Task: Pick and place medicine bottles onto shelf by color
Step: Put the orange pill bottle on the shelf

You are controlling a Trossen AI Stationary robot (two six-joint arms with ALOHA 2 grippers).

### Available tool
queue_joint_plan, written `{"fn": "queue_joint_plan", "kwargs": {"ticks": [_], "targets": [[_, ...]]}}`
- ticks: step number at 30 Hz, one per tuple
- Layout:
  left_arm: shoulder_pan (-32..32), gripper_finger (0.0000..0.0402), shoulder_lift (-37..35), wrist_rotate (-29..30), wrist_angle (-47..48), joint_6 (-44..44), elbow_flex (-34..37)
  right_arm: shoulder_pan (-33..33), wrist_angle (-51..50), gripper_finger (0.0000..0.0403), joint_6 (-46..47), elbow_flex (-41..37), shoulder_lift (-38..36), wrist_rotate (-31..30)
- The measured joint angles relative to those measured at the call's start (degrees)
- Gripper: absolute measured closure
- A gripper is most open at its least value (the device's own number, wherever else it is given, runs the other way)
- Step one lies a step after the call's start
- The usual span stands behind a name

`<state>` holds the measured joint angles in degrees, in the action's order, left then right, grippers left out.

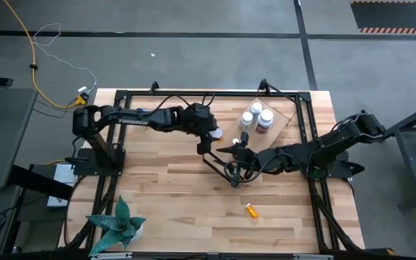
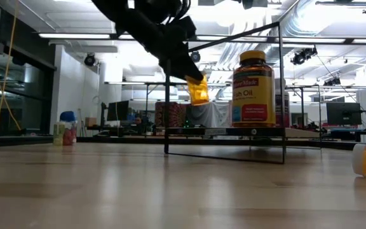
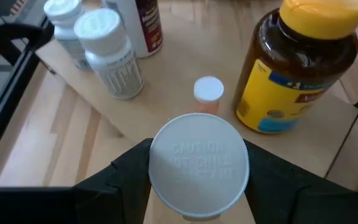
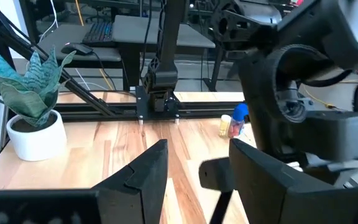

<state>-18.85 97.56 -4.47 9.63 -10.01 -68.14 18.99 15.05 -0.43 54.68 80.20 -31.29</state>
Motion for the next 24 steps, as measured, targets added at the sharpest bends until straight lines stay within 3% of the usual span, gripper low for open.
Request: {"fn": "queue_joint_plan", "kwargs": {"ticks": [9,24], "targets": [[-3.51,0.0202,3.17,0.39,-7.67,-0.73,-1.75,0.0,0.0,0.0237,0.02,0.0,0.0,0.0],[-4.52,0.0202,-0.88,0.12,-3.37,0.97,-1.7,0.02,-0.19,0.0237,0.0,0.0,0.0,0.0]]}}
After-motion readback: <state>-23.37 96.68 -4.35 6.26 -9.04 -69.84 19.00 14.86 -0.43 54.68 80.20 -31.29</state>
